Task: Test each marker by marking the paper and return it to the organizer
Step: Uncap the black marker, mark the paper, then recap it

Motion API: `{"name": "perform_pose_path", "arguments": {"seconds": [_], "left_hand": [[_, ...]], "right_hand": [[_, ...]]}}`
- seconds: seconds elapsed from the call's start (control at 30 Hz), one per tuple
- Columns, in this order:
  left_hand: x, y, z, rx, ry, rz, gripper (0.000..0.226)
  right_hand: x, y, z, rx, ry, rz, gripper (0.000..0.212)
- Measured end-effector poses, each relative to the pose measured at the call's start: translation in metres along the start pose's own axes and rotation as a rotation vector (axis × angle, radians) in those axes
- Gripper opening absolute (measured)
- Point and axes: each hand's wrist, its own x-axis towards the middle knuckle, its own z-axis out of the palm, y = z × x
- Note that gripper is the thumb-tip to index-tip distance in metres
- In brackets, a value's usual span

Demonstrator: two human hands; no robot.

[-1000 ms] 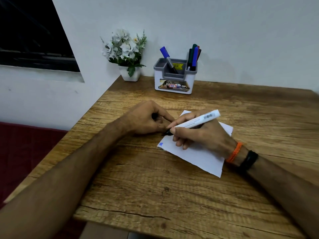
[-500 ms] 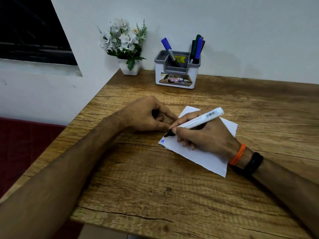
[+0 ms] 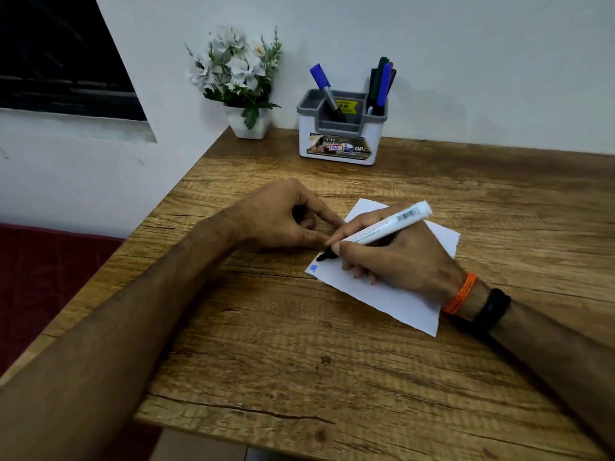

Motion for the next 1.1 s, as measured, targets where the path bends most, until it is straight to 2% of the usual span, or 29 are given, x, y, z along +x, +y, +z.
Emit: {"name": "perform_pose_path", "arguments": {"seconds": [0.4,0.73,0.87,0.97,1.1], "left_hand": [[0.0003,0.0007,-0.0005,-0.004,-0.007,-0.005,0.031],[-0.0003,0.0026,-0.0001,0.009,-0.013,-0.015,0.028],[-0.0011,0.0042,0.0000,-0.009,-0.012,-0.010,0.037],[-0.0004,0.0034,0.0000,0.006,-0.006,-0.008,0.026],[-0.0002,0.0031,0.0001,0.006,-0.004,-0.018,0.026]], "right_hand": [[0.0005,0.0001,-0.0012,-0.013,0.046,-0.001,0.006],[-0.0007,0.0012,-0.0007,-0.020,0.019,-0.042,0.007],[0.0008,0.0026,-0.0012,0.010,0.052,-0.042,0.006],[-0.0001,0.0026,-0.0015,0.000,0.028,-0.055,0.007],[0.0018,0.0037,-0.0006,0.003,0.048,-0.060,0.007]]}}
